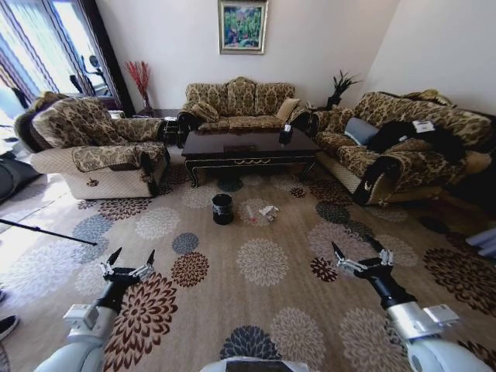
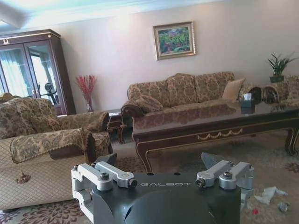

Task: Move to the front of the table and pick up the trash from the floor, then place it into the trash bin.

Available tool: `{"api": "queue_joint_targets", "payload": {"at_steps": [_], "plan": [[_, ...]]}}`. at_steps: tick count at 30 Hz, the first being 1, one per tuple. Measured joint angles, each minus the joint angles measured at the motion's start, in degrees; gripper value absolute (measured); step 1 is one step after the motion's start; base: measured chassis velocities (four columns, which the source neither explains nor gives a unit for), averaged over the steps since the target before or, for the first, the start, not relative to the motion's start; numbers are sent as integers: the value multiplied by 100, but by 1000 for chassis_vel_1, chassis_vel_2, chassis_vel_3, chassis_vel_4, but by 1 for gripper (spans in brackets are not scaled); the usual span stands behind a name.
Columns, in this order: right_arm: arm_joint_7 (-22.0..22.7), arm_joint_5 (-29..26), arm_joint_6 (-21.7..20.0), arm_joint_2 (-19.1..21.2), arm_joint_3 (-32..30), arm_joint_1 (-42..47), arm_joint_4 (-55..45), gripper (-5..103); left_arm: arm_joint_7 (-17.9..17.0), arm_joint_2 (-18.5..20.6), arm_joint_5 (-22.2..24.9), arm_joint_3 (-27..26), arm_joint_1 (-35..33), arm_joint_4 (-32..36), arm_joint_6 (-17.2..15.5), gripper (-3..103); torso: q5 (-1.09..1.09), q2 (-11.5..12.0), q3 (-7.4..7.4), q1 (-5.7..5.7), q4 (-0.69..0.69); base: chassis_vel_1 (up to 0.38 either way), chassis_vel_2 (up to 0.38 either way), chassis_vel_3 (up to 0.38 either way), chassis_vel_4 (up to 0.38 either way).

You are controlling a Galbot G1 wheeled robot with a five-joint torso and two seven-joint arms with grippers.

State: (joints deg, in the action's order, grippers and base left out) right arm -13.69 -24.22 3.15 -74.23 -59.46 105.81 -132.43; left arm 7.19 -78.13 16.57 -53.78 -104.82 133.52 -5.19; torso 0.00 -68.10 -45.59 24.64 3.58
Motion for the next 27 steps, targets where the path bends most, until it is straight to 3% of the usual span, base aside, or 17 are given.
{"api": "queue_joint_targets", "payload": {"at_steps": [11,21,27], "plan": [[-670,165,344,-57,-37,32,30,100,-98,-93,23,-6,-69,166,103,100,0,0,0,0,0,0,0,0,0],[-298,194,428,-43,23,35,32,100,-95,-215,-215,43,-141,142,217,100,0,0,0,0,0,0,0,0,0],[-259,183,456,-4,45,-30,120,100,-559,-290,-268,149,-3,134,102,100,0,51,27,-23,1,0,0,0,0]]}}
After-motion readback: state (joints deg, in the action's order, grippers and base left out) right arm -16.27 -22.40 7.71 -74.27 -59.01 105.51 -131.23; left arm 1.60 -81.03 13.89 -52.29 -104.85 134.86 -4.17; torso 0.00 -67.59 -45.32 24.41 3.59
